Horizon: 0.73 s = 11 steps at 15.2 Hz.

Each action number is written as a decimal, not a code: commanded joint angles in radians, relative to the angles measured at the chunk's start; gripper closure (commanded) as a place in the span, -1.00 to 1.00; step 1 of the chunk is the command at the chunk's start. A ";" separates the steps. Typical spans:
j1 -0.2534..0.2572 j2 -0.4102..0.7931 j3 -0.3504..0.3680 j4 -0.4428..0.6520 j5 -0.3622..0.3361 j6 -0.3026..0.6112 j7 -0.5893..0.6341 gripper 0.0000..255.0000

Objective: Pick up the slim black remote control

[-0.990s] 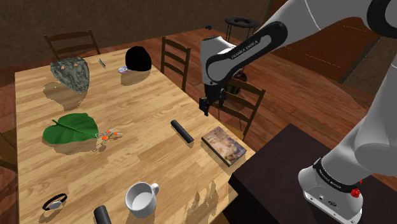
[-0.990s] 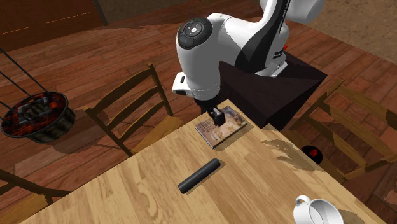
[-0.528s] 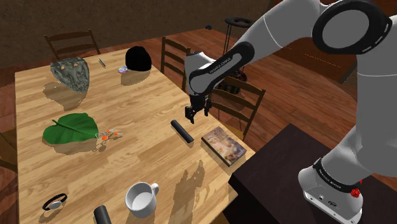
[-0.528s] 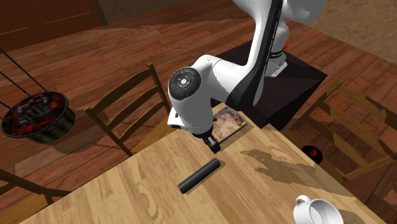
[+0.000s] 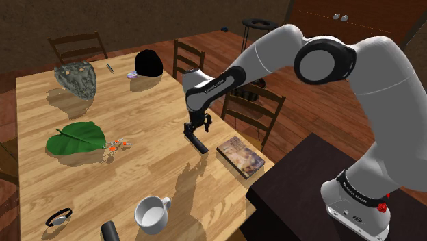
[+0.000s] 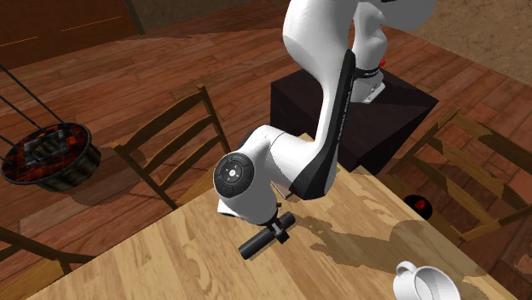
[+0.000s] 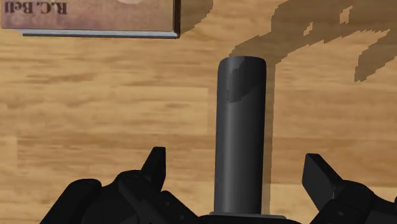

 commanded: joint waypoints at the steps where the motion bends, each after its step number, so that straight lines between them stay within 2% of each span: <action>1: 0.016 0.068 0.001 0.082 -0.001 -0.014 0.003 -1.00; 10: 0.025 0.154 -0.008 0.129 -0.008 0.026 -0.001 -1.00; 11: 0.026 0.158 -0.008 0.133 -0.008 0.025 -0.001 1.00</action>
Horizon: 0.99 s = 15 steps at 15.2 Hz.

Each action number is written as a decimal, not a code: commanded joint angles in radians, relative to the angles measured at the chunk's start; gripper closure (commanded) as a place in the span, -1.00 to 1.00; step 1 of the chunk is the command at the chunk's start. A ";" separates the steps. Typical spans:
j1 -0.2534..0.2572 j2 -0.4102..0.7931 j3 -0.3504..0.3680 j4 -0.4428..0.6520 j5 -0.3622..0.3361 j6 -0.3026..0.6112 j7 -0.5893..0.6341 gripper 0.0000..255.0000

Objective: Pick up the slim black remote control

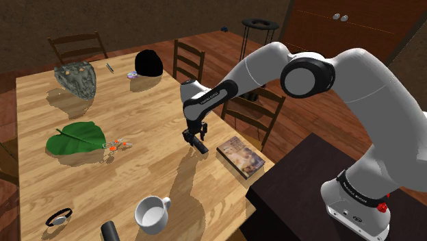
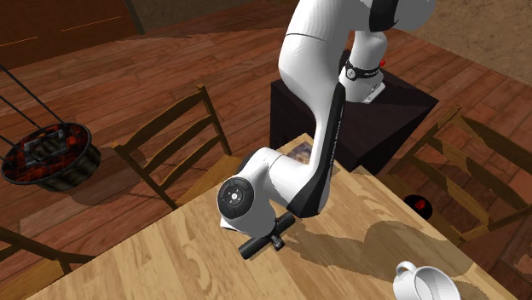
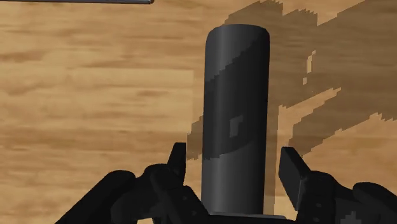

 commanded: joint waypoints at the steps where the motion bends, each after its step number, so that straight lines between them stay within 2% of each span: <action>1: 0.001 0.005 0.001 0.001 0.001 0.004 0.000 1.00; 9: 0.000 0.002 0.001 -0.002 0.001 0.005 0.000 1.00; 15: -0.007 -0.067 0.008 -0.041 0.006 -0.026 0.002 1.00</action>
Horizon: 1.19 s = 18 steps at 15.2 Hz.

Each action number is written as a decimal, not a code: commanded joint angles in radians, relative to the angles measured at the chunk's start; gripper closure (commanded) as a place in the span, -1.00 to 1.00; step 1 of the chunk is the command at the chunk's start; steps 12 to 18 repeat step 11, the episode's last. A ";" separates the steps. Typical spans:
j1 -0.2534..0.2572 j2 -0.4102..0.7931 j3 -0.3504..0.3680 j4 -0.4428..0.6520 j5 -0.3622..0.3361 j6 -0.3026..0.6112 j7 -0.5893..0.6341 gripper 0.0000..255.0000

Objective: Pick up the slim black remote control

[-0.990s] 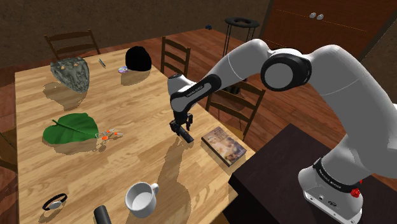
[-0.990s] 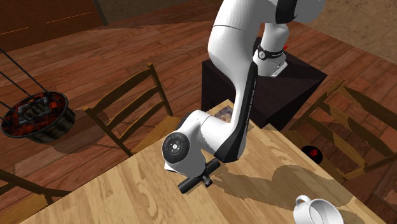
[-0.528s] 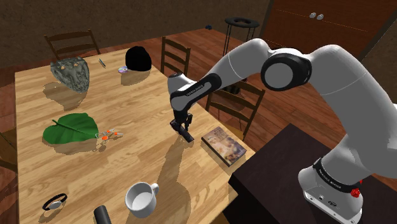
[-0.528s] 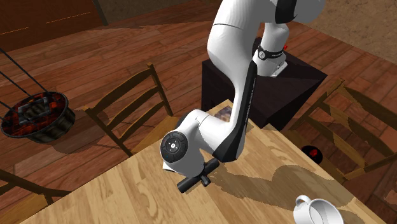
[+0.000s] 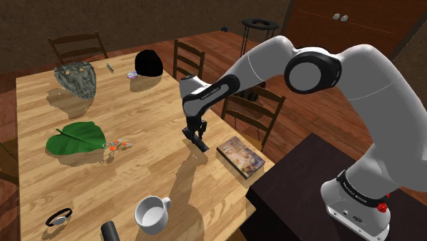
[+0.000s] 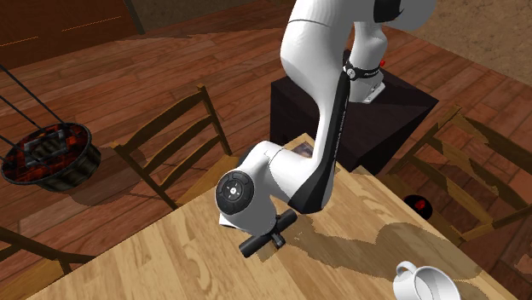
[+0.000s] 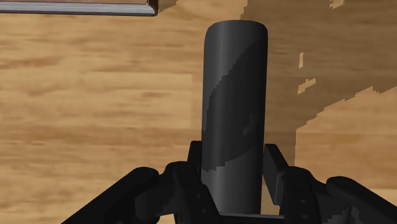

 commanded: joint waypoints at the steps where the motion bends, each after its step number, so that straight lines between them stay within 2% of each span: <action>1: -0.004 -0.028 0.003 -0.018 0.002 -0.010 0.000 1.00; 9: -0.013 -0.111 0.012 -0.051 0.010 -0.061 0.002 1.00; 18: -0.013 -0.113 0.012 -0.051 0.010 -0.062 0.003 1.00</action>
